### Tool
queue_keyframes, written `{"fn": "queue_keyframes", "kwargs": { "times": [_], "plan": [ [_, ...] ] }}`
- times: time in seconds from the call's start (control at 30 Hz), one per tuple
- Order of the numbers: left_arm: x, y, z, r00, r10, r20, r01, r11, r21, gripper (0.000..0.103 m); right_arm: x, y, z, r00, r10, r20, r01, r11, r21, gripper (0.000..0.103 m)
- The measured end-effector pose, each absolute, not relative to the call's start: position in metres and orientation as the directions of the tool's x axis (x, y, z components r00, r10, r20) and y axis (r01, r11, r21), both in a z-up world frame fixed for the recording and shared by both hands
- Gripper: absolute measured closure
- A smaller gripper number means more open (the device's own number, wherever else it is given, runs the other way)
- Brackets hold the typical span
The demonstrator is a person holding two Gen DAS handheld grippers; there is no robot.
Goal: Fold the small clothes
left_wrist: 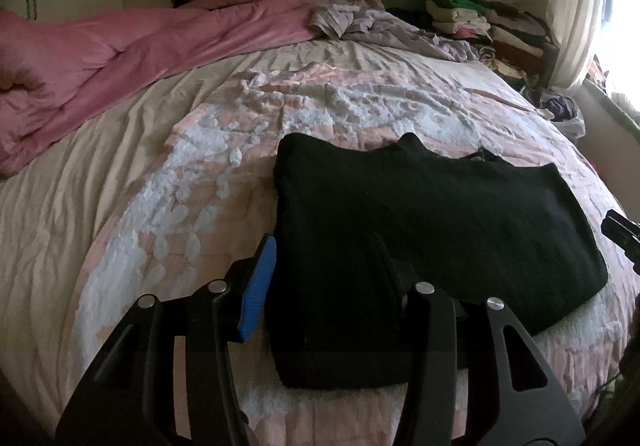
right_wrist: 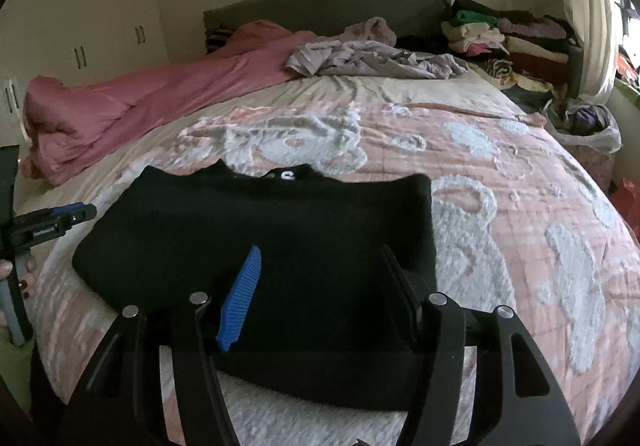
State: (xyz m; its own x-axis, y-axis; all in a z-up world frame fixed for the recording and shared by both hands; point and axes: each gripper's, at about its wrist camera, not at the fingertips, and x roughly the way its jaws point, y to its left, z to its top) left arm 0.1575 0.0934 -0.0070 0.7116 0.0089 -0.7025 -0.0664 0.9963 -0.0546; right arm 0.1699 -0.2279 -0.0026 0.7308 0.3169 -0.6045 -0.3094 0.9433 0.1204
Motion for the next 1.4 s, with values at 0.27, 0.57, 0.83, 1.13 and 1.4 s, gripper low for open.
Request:
{"fn": "queue_keyframes", "kwargs": {
  "times": [0.27,0.57,0.83,1.13,1.4],
  "plan": [
    [0.142,0.081,-0.032,0.658,0.007,-0.753,-0.043,0.999,-0.027,0.064,0.160,-0.218,-0.017,0.687,0.326,-0.649,-0.322,0.938,0.130,0.045],
    [0.136,0.081,-0.052,0.628,0.019,-0.778,-0.049,0.999,-0.015,0.063,0.165,-0.231,-0.052,0.615,0.257,-0.745,-0.233,0.962,0.139,0.045],
    [0.135,0.105,-0.030,0.658,0.033,-0.752,-0.111,0.992,-0.054,0.042,0.147,-0.203,-0.011,0.676,0.336,-0.656,-0.356,0.928,0.109,0.029],
    [0.146,0.127,-0.013,0.660,0.079,-0.747,-0.170,0.984,-0.047,0.027,0.129,-0.127,0.019,0.652,0.464,-0.600,-0.553,0.832,0.043,0.018],
    [0.159,0.133,-0.009,0.660,0.096,-0.745,-0.181,0.983,-0.034,0.024,0.120,-0.065,0.008,0.611,0.495,-0.618,-0.658,0.751,-0.050,0.017]
  ]
}}
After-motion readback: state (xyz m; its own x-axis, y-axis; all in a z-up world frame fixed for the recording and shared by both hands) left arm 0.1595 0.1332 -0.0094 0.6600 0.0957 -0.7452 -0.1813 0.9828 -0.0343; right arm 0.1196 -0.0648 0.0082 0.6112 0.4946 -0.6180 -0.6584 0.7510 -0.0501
